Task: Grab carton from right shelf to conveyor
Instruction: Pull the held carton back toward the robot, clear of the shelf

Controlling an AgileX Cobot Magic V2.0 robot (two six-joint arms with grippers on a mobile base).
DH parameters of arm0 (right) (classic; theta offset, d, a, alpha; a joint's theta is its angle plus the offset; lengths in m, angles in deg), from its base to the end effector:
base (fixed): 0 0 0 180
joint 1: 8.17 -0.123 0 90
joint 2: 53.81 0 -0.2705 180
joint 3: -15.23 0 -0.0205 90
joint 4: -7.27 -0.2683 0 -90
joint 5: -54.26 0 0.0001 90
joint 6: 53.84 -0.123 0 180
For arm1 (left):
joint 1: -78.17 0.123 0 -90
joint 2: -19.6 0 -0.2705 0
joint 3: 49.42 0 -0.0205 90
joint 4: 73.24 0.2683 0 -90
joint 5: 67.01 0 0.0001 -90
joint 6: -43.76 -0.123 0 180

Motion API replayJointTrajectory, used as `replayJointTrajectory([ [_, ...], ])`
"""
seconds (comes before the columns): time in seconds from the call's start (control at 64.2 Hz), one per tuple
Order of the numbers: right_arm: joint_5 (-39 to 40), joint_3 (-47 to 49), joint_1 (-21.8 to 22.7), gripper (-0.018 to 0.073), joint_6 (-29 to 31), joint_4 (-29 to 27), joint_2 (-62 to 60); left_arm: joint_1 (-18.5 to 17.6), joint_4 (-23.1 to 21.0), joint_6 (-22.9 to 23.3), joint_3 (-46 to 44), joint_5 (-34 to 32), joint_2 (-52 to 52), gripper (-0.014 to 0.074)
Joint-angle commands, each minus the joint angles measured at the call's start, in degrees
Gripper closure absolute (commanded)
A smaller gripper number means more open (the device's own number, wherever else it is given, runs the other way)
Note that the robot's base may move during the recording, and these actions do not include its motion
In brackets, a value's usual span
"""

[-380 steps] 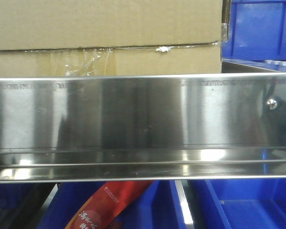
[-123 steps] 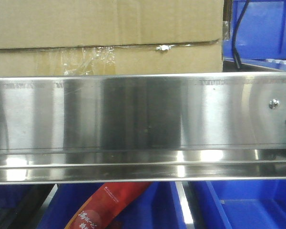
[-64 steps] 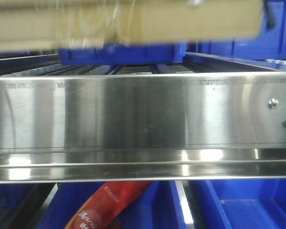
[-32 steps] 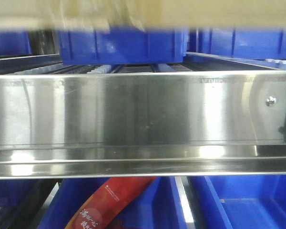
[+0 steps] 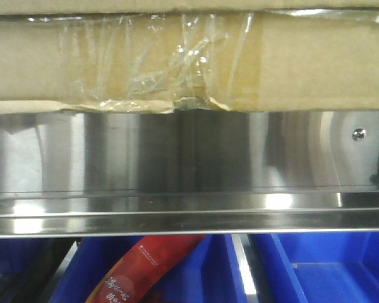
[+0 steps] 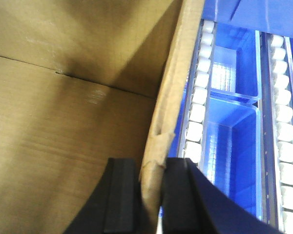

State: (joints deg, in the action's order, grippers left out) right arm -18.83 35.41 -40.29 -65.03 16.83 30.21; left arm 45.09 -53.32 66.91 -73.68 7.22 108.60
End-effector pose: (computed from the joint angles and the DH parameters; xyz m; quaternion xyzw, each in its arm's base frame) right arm 0.2533 0.1359 0.4403 -0.1618 0.9128 0.0578 0.3706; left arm 0.2791 -0.1337 0.4400 0.0656 0.9202 -0.0106 0.3857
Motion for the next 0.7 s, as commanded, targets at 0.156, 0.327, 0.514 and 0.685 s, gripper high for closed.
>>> replayJointTrajectory([
  [0.156, 3.13, -0.01, -0.44, 0.0627, 1.2, -2.07, -0.49, -1.03, -3.05, -0.28, -0.38, -4.27, -0.91, 0.0616],
  [0.327, 4.97, -0.01, -0.44, 0.0627, 1.2, -2.07, -0.49, -1.03, -2.64, -0.28, -0.38, -4.27, -0.91, 0.0616],
  [0.514, 8.94, -0.01, -0.44, 0.0627, 1.2, -2.07, -0.49, -1.03, -2.64, -0.28, -0.38, -4.27, -0.91, 0.0616],
  [0.685, 11.55, -0.01, -0.44, 0.0627, 1.2, -2.07, -0.49, -1.03, -2.64, -0.28, -0.38, -4.27, -0.91, 0.0616],
])
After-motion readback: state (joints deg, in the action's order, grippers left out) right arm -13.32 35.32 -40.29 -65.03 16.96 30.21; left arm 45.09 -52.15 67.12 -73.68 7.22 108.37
